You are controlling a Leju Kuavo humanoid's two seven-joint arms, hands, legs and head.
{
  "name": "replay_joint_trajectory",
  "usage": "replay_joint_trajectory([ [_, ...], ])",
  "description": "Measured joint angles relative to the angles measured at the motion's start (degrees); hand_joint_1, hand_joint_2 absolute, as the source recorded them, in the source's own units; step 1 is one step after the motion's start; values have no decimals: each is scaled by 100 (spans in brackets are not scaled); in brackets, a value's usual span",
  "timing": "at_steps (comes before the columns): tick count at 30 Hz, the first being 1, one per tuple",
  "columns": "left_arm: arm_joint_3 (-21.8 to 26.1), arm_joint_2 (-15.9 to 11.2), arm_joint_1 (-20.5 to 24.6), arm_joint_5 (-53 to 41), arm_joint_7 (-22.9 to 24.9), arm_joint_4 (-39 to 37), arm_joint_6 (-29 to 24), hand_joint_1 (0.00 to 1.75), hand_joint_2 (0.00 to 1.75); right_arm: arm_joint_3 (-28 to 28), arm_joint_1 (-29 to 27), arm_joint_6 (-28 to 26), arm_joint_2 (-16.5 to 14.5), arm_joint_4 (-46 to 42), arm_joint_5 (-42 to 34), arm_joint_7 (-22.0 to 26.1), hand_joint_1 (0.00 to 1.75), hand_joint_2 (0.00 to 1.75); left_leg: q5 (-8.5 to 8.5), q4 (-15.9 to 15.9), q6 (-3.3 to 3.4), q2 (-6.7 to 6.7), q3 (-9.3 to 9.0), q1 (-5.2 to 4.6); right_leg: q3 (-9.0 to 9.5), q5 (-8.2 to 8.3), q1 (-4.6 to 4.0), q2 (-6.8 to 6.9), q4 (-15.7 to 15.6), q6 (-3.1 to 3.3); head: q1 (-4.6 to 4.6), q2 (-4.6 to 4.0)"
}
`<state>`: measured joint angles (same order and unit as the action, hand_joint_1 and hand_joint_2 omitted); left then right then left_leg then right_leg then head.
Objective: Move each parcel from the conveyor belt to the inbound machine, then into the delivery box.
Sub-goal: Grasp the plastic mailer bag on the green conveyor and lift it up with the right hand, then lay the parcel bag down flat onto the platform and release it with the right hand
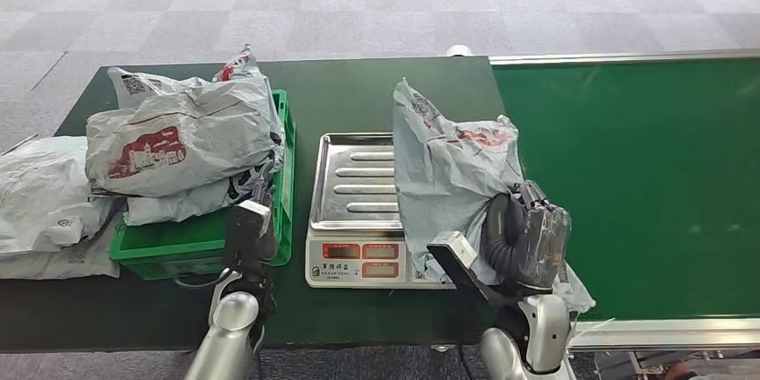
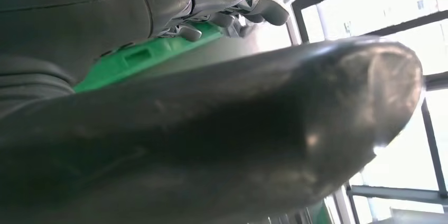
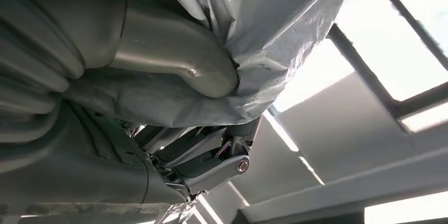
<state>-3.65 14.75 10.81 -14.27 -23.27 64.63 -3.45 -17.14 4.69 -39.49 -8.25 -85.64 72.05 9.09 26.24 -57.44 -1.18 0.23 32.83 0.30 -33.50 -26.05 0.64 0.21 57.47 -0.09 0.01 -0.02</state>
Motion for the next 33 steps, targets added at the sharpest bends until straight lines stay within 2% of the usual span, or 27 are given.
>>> replay_joint_trajectory([
  [3, -92, 16, 69, 14, -25, -105, -5, 0, 0, 27, 495, -22, -2, 349, -304, 415, 175, 175, -7, -3, -1, 6, 1, -2, -4, 6, -1, -11, 0, 0, 1, 1],
  [10, -139, 31, 161, 20, -45, -242, -13, 0, 0, 76, 927, -29, -9, 748, -491, 578, 175, 175, -9, -3, -2, 1, 8, -2, -7, 5, -3, -9, 1, 0, 1, 0],
  [13, -201, 56, 292, 48, -62, -389, 5, 0, 0, 182, 1115, -31, -103, 968, -846, 1095, 175, 175, -10, -3, -2, 1, 17, -2, -18, 6, -3, -9, 1, 1, 1, 0],
  [17, -388, 121, 590, 122, -128, -776, 70, 0, 0, 440, 1403, -31, -352, 1384, -748, 1587, 175, 175, -18, -4, -2, 1, 20, -2, -19, 11, -3, -8, 1, 2, 1, 0],
  [24, -567, 204, 997, 261, -279, -1341, 87, 0, 0, 684, 1463, -31, -659, 1681, -217, 1700, 175, 175, -19, -4, -2, -3, 24, -2, -23, 14, -3, -8, 2, 2, 2, 0],
  [28, -628, 228, 1107, 303, -304, -1519, 87, 0, 0, 712, 1472, -33, -743, 1755, -174, 1660, 175, 175, -19, -4, -2, -3, 29, -2, -28, 13, -3, -9, 2, 2, 1, 0],
  [33, -705, 291, 1237, 399, -315, -1680, 79, 0, 0, 563, 1655, -31, -795, 2098, -327, 1205, 175, 175, -20, -4, -2, -3, 36, -2, -31, 13, -3, -9, 3, 2, 1, 0],
])
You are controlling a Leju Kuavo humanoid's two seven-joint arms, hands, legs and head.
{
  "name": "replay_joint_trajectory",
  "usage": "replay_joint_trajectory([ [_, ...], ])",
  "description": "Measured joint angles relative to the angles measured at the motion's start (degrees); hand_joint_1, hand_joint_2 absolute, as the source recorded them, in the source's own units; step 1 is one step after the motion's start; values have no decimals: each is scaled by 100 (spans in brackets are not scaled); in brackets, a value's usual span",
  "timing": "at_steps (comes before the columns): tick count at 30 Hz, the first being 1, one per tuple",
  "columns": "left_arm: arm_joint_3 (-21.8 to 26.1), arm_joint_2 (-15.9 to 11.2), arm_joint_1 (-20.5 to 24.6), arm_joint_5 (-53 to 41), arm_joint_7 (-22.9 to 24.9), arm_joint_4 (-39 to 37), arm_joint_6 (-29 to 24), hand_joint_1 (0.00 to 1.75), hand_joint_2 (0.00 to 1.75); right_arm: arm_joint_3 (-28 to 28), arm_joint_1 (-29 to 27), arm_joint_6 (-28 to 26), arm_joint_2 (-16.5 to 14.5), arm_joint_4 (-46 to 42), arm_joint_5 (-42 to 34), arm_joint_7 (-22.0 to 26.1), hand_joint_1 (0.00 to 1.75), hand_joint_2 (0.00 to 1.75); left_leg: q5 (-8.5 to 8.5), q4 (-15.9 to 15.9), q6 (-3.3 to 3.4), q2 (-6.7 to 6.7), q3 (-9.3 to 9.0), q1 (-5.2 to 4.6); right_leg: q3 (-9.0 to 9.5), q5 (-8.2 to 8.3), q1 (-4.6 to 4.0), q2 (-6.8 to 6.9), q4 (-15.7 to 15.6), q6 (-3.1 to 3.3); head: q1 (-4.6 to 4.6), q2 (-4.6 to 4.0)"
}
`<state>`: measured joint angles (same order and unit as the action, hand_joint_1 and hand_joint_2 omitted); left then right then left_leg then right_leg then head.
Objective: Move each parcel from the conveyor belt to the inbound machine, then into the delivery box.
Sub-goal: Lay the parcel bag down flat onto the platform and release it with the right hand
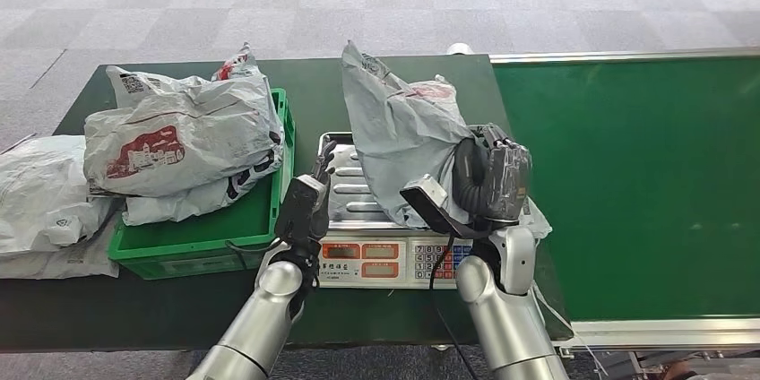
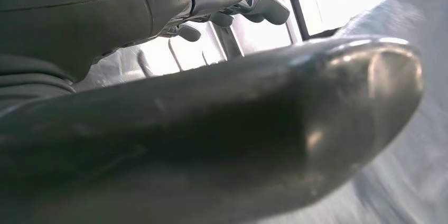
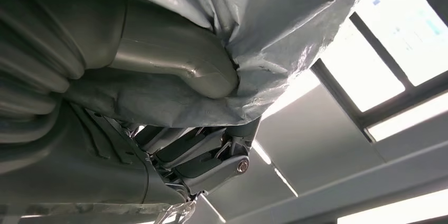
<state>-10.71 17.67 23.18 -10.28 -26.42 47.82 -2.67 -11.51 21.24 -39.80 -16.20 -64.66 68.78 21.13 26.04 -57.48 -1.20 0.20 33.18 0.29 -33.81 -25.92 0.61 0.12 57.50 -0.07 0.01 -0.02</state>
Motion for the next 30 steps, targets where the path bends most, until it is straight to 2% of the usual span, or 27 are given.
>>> replay_joint_trajectory([
  [3, -60, 32, 46, 110, -55, -31, -208, 0, 0, -357, 107, 4, -79, 376, -258, -64, 175, 175, 0, 0, 0, 4, 1, 1, -1, 2, 0, -2, 2, 3, 0, 0],
  [10, -45, 23, -171, 409, -652, 611, -1265, 0, 0, -1315, 179, 1, -395, 1034, -767, -139, 175, 175, -4, 3, -7, -12, 14, 9, -12, -2, -12, 15, 5, 12, 1, 1],
  [16, 59, -113, -660, -132, -1291, 2318, -2825, 0, 0, -1531, 3, -4, -427, 1164, -670, -104, 175, 175, -2, 3, -9, -16, 20, 10, -19, -6, -14, 18, 4, 15, 0, 0],
  [20, -2, -182, -866, -587, -1381, 3469, -3596, 0, 0, -1529, -72, -6, -418, 1167, -606, -145, 174, 175, -1, 1, -8, -16, 21, 9, -21, -6, -13, 17, 2, 16, 1, -1],
  [21, -29, -182, -881, -752, -1385, 3725, -3665, 0, 0, -1527, -91, -7, -414, 1170, -576, -144, 138, 175, -1, 1, -8, -16, 21, 9, -21, -6, -12, 19, 1, 16, 1, 0],
  [24, -95, -166, -886, -1167, -1388, 4261, -3700, 0, 0, -1524, -112, 27, -410, 1201, -274, -422, 8, 175, -1, 0, -8, -16, 20, 7, -19, -5, -11, 20, 0, 15, 1, 2],
  [25, -112, -161, -886, -1253, -1388, 4378, -3702, 0, 0, -1524, -111, 71, -410, 1220, -71, -659, 0, 175, -2, 0, -8, -15, 19, 7, -19, -4, -11, 19, 0, 15, 1, 1],
  [30, -147, -143, -909, -1426, -1384, 4893, -3704, 0, 0, -1524, -139, 547, -397, 1326, 1342, -2264, 0, 175, -3, 0, -9, -14, 17, 8, -19, -3, -13, 16, 1, 16, 0, -1],
])
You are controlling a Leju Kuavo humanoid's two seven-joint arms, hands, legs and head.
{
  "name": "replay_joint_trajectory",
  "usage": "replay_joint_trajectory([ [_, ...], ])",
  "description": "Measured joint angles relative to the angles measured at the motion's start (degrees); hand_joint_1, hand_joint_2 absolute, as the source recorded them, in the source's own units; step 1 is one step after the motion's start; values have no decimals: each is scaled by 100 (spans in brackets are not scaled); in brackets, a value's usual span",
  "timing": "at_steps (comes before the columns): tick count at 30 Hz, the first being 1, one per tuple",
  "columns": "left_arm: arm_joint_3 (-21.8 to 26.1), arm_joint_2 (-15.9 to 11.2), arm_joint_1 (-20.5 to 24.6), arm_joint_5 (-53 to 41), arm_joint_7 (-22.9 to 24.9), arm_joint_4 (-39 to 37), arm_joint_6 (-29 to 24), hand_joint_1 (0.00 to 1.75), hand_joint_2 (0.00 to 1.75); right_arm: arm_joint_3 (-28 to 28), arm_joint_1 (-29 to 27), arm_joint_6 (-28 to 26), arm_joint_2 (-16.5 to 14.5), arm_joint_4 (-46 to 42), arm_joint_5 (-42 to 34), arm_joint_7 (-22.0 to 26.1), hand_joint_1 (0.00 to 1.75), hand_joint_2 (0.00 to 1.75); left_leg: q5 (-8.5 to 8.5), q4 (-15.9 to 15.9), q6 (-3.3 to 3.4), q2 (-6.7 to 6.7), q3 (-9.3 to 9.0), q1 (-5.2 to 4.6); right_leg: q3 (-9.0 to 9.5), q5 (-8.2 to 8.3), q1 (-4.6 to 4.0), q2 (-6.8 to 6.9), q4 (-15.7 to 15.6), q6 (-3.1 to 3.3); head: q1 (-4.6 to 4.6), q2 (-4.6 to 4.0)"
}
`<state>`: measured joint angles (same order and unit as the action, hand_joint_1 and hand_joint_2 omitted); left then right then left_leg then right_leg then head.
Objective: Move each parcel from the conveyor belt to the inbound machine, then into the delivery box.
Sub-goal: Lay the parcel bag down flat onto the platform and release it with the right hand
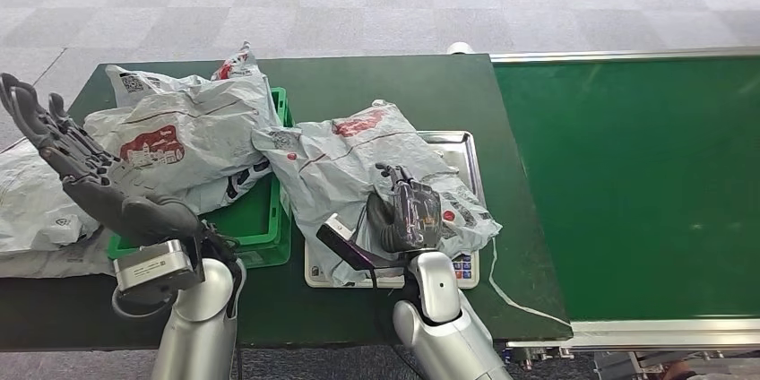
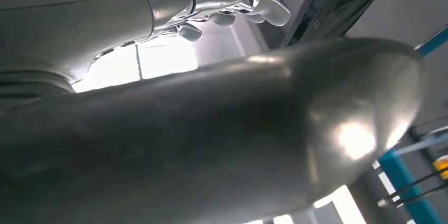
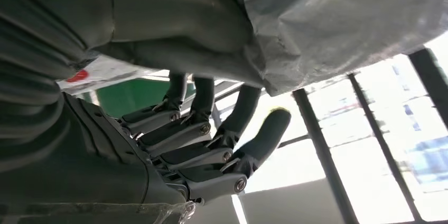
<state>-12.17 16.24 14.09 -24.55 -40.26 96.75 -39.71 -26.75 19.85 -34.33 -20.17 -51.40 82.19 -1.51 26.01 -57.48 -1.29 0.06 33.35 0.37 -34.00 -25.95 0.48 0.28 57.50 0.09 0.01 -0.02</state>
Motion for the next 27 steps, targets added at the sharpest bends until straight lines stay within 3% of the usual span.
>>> replay_joint_trajectory([
  [2, 0, 2, -10, -4, 1, 201, -2, 0, 0, -1, -53, 76, 21, 16, 324, -352, 0, 175, 0, 0, 0, 0, 0, 0, 0, 0, 0, 0, 1, 0, 0, 1],
  [5, 0, 2, -19, -14, 3, 393, -3, 0, 0, -1, -94, 89, 39, 30, 450, -470, 0, 175, 0, 0, 0, 0, 0, 0, -1, 0, -1, -1, 1, 0, -1, 1],
  [9, 0, 13, -26, -216, 4, 589, -3, 0, 0, 2, -265, -233, 84, -197, 321, -381, 0, 0, 0, 0, 0, -2, 1, 0, -2, -1, 0, 0, 1, 0, -1, 2],
  [11, 0, 17, -26, -329, 5, 626, -3, 0, 0, 31, -483, -453, 130, -746, -108, 109, 0, 0, 1, -1, 0, -3, 3, -1, -6, -1, 1, 2, 0, 0, -1, 1],
  [16, 1, 17, -15, -334, 40, 545, -3, 0, 0, 373, -1168, -592, 250, -3038, -1798, 2509, 0, 0, 5, -3, 4, -2, 3, -5, -8, -1, 4, -1, -4, -1, 1, 2],
  [19, 27, 17, -13, -676, 36, 447, -3, 0, 0, 552, -1635, -597, 317, -4002, -2695, 3542, 0, 0, 9, -3, 4, 6, 3, -6, -8, -2, 4, -6, -5, -2, -1, 1],
  [22, 81, 17, -10, -1339, 25, 292, -3, 0, 0, 606, -1954, -591, 356, -4508, -2924, 3927, 0, 0, 12, -3, 1, 27, -2, -6, -11, -1, 4, -23, -5, -2, 0, 1],
  [27, 138, 19, -4, -1550, 25, 40, -3, 0, 0, 648, -2383, -582, 381, -5052, -2968, 3994, 0, 0, 12, -2, 0, 34, -5, -4, -10, 0, 3, -27, -4, 0, 0, 1],
])
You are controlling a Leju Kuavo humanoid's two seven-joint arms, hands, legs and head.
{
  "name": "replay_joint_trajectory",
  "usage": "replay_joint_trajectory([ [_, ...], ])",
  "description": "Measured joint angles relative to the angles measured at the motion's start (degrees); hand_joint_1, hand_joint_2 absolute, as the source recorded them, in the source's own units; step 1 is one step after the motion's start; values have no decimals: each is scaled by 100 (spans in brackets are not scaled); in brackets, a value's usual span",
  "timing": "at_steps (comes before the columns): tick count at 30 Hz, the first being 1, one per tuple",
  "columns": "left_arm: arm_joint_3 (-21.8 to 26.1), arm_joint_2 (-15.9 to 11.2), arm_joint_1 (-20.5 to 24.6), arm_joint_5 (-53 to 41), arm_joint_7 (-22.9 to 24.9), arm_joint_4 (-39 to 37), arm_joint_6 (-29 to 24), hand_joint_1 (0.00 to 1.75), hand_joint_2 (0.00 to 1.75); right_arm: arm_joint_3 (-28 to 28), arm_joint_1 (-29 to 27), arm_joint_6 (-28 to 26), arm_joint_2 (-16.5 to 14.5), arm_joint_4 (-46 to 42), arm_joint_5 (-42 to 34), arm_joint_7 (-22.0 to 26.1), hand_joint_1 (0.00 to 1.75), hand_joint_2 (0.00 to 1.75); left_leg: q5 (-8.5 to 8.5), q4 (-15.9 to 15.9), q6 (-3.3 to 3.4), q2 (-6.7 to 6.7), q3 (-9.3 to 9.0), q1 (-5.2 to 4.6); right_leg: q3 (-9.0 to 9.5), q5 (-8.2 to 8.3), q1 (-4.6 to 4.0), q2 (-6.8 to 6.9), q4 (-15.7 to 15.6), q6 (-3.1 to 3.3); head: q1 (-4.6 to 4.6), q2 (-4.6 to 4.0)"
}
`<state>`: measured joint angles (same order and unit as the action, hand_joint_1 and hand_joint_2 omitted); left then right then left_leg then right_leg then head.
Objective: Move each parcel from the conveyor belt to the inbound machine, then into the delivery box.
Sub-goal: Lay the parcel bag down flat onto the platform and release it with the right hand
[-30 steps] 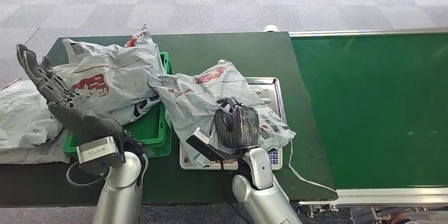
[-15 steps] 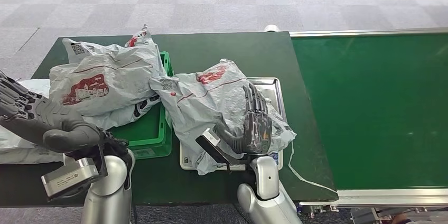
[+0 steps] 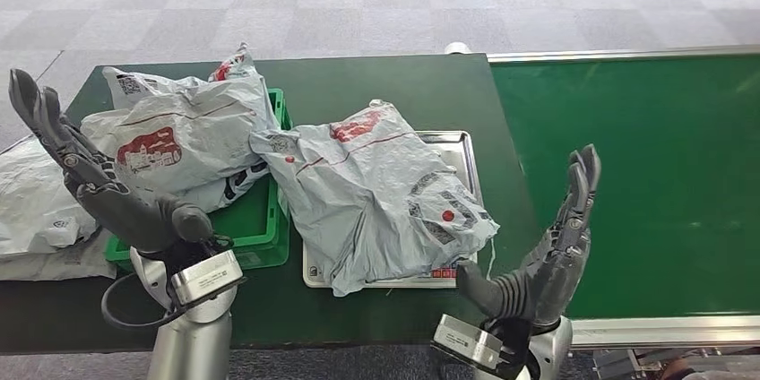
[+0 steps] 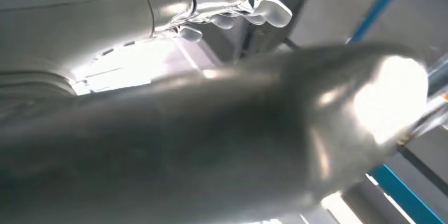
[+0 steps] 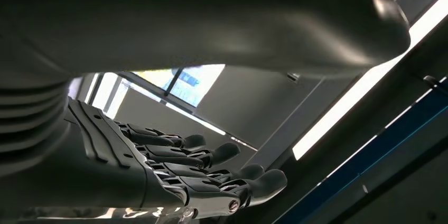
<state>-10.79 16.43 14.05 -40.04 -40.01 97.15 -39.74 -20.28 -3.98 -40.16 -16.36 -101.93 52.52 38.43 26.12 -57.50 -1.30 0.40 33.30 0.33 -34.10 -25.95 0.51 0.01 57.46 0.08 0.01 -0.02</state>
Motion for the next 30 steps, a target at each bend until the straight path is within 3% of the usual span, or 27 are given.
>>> replay_joint_trajectory([
  [6, 30, 5, 2, -1, -1, -134, 0, 0, 0, 10, -288, 5, 1, -289, -2, 2, 0, 0, -1, 0, -1, 1, -1, 0, 1, 1, -1, -1, 1, 0, 1, 1],
  [10, 27, 14, 24, -432, 149, -370, 58, 0, 0, -5, -408, 5, 3, -412, -108, 93, 0, 175, -1, -1, 0, -2, -3, -2, -1, 0, 1, 1, -1, -1, 1, 1],
  [12, -65, 15, 134, -767, 659, -813, 551, 0, 0, -67, -515, 5, 13, -618, -252, 146, 0, 175, -2, -3, 3, -12, -1, -3, 1, -2, 3, 10, -2, -5, 1, 1],
  [15, -388, -13, 428, -805, 1570, -1606, 2049, 0, 0, -189, -744, 5, 28, -1138, -341, 177, 0, 175, -3, -3, 7, -22, 7, -4, 8, -2, 5, 22, -2, -11, 0, 1],
  [18, -659, -47, 835, -978, 1858, -2452, 2597, 0, 0, -222, -986, 5, 34, -1573, -494, 180, 0, 175, -4, -4, 7, -14, 6, -6, 5, 4, 8, 15, -1, -10, -1, 1],
  [22, -1005, -108, 1520, -1337, 1988, -3790, 2940, 0, 175, -248, -1130, 5, 55, -1895, -883, 180, 0, 175, -5, -4, 8, -14, 4, -8, 7, 6, 8, 15, -1, -11, -1, 1],
  [30, -1718, -233, 2520, -1786, 2091, -6112, 4147, 0, 175, -456, -820, 21, 359, -1666, -1795, 175, 0, 175, -8, -4, 7, -5, 1, -7, 10, 9, 7, 4, 4, -10, -1, 1],
])
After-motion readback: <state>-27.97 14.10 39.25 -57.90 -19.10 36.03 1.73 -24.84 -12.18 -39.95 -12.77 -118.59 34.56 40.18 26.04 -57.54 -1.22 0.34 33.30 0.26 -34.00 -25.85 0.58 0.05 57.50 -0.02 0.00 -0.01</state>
